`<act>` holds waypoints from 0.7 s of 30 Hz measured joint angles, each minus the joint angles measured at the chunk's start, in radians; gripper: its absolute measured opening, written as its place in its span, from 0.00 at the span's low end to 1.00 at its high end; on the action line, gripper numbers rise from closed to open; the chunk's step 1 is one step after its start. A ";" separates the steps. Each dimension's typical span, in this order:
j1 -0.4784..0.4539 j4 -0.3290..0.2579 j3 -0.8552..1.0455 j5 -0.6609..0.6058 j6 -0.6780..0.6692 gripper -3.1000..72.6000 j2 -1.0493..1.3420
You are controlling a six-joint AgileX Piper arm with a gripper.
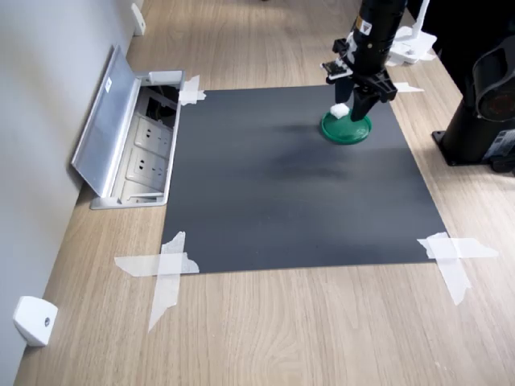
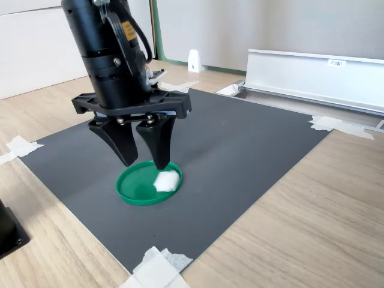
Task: Grasp a white terminal and put it on the green lid.
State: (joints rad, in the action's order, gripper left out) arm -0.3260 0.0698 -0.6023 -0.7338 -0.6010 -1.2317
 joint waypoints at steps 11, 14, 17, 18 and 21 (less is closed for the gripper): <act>0.000 -0.026 0.000 -0.022 0.024 0.33 0.326; 0.000 -0.080 0.000 -0.021 0.044 0.13 0.437; 0.000 -0.170 0.000 -0.010 0.090 0.05 0.547; 0.000 -0.207 0.000 -0.004 0.104 0.04 0.586; 0.000 -0.300 0.000 0.029 0.120 0.04 0.695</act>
State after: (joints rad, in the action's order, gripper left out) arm -0.3260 -0.2304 -0.6020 -0.7052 -0.4811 -0.5365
